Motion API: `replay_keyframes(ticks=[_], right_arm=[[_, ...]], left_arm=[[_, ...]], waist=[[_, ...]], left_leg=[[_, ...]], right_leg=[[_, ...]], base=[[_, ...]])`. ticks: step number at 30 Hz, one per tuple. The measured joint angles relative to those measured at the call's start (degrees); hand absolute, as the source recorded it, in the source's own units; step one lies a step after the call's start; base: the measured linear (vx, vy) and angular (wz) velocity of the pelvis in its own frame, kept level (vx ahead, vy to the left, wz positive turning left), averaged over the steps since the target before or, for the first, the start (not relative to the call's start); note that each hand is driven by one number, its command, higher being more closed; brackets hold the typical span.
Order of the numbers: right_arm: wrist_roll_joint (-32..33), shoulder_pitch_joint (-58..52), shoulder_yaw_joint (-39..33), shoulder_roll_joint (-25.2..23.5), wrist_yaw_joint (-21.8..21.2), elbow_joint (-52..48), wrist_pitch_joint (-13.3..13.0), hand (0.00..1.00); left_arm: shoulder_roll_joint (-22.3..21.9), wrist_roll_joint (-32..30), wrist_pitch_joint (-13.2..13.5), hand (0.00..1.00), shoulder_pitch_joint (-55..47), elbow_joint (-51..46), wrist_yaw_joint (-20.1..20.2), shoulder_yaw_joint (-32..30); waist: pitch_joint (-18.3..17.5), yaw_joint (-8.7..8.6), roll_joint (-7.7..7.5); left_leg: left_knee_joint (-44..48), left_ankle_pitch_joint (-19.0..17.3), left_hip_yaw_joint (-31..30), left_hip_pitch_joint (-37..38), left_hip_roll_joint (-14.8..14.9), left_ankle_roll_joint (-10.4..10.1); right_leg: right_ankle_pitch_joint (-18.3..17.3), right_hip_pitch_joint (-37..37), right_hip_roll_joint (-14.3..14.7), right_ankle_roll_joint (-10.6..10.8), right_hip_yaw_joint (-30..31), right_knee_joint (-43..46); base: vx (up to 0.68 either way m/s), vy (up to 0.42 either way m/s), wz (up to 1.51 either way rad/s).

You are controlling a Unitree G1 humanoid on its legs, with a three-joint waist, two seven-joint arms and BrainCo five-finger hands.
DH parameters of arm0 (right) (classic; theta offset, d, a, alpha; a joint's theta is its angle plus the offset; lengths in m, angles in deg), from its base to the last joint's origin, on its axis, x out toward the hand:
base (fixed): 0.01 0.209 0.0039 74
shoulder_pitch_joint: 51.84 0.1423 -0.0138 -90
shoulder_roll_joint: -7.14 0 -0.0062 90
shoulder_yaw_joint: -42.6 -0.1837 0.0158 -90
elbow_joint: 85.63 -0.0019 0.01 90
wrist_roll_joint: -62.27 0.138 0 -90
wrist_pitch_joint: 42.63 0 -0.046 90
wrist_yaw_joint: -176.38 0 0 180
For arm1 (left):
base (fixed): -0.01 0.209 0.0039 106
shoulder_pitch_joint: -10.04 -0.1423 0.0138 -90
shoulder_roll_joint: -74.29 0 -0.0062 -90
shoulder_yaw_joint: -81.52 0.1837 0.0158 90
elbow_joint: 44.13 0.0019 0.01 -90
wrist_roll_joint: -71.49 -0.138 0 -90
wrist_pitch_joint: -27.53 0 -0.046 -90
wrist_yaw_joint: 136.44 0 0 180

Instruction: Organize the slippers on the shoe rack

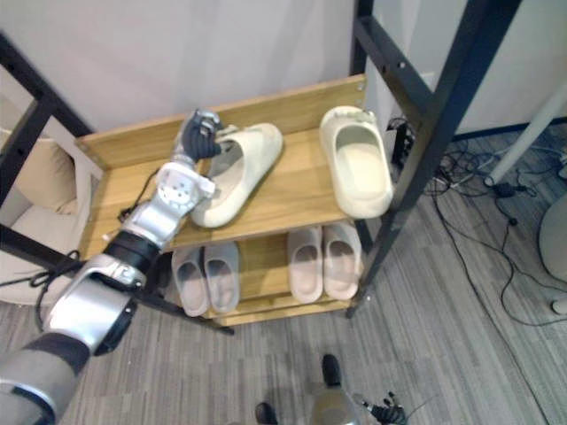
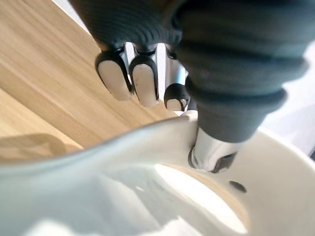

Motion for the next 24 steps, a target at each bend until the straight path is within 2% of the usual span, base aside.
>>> replay_keyframes(ticks=[4, 5, 21, 24], right_arm=[[0.0, -0.8, 0.0, 0.0, 0.1, -1.5, 0.0, 0.0], [0.0, -0.8, 0.0, 0.0, 0.1, -1.5, 0.0, 0.0], [0.0, -0.8, 0.2, 0.0, 0.1, -1.5, 0.0, 0.0], [0.0, -0.8, 0.2, 0.0, 0.0, -1.5, 0.1, 0.0]], left_arm=[[-3.0, 1.6, 0.0, 1.0, 1.1, 0.0, -0.2, 0.1], [-3.7, 2.0, 0.0, 0.0, 1.5, -0.1, -0.1, 0.1], [-4.9, 5.9, -0.1, 0.0, 1.2, -0.4, 0.3, 1.2], [-4.8, 8.2, 0.0, 0.0, 1.2, -0.5, 0.7, 1.1]], waist=[[0.0, -0.06, 0.07], [0.1, -0.12, 0.08], [0.2, -0.99, 0.4], [0.2, -0.98, 0.43]], left_leg=[[0.2, -0.1, 0.1, -0.6, -0.3, 0.5], [0.2, -0.1, 0.1, -0.6, -0.4, 0.5], [0.1, -0.2, -1.1, 0.6, -0.3, 0.6], [0.1, -0.2, -1.2, 0.7, -0.2, 0.6]], right_leg=[[0.0, -0.9, -0.3, 0.3, 0.4, 0.5], [0.0, -1.0, -0.3, 0.4, 0.4, 0.8], [0.0, 1.2, -0.2, 0.4, -1.1, -0.1], [0.0, 1.3, -0.2, 0.4, -1.5, -0.1]], base=[[0.0, 0.001, -0.01], [0.0, 0.0, 0.0], [0.0, -0.004, 0.04], [0.0, -0.006, 0.02]])
